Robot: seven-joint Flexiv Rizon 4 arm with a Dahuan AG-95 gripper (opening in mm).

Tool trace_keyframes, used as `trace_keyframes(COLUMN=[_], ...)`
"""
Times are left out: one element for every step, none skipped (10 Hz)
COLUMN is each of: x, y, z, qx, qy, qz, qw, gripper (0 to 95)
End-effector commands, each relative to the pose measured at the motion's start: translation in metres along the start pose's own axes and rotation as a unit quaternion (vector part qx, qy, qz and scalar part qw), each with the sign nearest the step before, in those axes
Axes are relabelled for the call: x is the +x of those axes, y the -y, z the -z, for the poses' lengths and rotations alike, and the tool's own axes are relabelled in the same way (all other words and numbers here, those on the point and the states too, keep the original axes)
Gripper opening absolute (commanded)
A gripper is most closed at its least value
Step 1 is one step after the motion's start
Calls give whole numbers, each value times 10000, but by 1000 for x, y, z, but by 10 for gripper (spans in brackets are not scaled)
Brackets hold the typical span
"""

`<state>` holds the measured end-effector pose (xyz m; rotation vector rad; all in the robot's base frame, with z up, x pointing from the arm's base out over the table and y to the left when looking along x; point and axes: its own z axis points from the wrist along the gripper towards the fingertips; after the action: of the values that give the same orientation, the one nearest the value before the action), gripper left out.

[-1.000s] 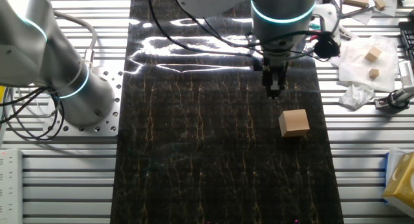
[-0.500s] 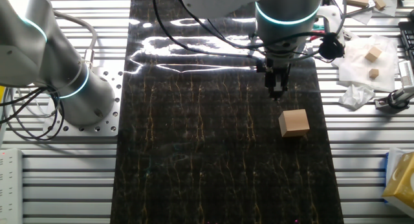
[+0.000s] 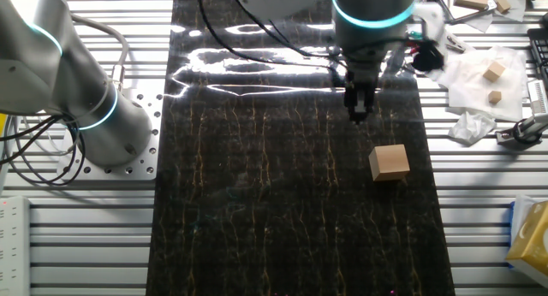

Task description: Hold a small block with the gripper and sweep it from left to right on the table

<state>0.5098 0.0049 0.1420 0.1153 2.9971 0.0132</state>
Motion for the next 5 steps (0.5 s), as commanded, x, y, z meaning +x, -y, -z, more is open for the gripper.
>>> trace_keyframes(x=[2, 5, 6, 6, 6], y=[-1, -1, -2, -2, -2], z=[6, 9, 10, 11, 12], qx=[-3, 1, 3, 9, 3], qy=[-62, -59, -62, -62, -62], qz=[-11, -18, -15, -18, -15], qw=[10000, 10000, 10000, 10000, 10000], gripper=[380, 380, 380, 380, 380])
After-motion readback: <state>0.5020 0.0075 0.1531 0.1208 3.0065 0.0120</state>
